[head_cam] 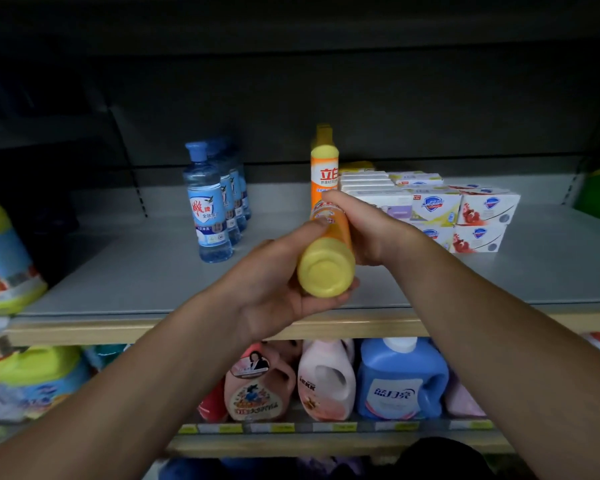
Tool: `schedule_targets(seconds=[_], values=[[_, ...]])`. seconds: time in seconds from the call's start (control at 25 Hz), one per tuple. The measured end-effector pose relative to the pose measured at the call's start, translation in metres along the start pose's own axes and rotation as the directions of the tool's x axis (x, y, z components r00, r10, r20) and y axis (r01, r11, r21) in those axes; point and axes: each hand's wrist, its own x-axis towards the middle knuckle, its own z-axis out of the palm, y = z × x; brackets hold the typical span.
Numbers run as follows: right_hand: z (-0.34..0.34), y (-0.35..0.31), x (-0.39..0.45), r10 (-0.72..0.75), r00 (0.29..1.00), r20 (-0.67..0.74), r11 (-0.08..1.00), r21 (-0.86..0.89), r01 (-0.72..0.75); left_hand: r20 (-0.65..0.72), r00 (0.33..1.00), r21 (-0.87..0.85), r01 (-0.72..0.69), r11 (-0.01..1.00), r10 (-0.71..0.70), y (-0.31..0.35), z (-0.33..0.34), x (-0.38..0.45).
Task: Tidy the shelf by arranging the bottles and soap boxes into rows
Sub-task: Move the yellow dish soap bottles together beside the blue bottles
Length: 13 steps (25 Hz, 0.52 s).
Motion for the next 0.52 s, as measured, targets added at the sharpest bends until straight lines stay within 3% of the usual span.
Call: schedule_targets(seconds=[0.12,0.2,0.24,0.32,0.36,0.4,0.44,0.48,0.52], values=[[0.010,-0.003,-0.004,-0.081,0.995,-0.056,0.985,0.146,0.088,-0.041,0.999,0.112,-0.007,0.994,0.012,-0.007,-0.012,0.004],[0.017,-0.009,-0.004,-0.230,0.949,-0.215,0.970,0.031,0.242,-0.105,0.983,0.388,-0.097,0.917,0.149,-0.017,-0.023,0.009],[0.022,-0.010,-0.003,-0.329,0.900,-0.285,0.944,-0.102,0.313,-0.112,0.958,0.596,-0.147,0.789,0.263,-0.024,-0.029,0.013],[0.033,-0.009,-0.004,-0.510,0.791,-0.338,0.851,-0.334,0.406,-0.088,0.855,0.898,-0.154,0.413,0.511,-0.037,-0.040,0.023],[0.036,-0.009,-0.004,-0.560,0.763,-0.322,0.813,-0.390,0.432,-0.063,0.790,0.941,-0.156,0.300,0.610,-0.043,-0.043,0.026],[0.038,-0.010,-0.004,-0.570,0.769,-0.290,0.801,-0.402,0.442,-0.060,0.748,0.943,-0.174,0.283,0.661,-0.048,-0.046,0.028],[0.037,-0.012,-0.004,-0.537,0.807,-0.245,0.825,-0.352,0.442,-0.090,0.752,0.901,-0.218,0.375,0.653,-0.050,-0.050,0.029],[0.034,-0.014,-0.005,-0.455,0.872,-0.181,0.882,-0.224,0.414,-0.134,0.809,0.768,-0.281,0.576,0.572,-0.049,-0.053,0.030],[0.029,-0.015,-0.006,-0.338,0.939,-0.067,0.941,-0.029,0.337,-0.128,0.900,0.499,-0.305,0.811,0.417,-0.048,-0.057,0.029]])
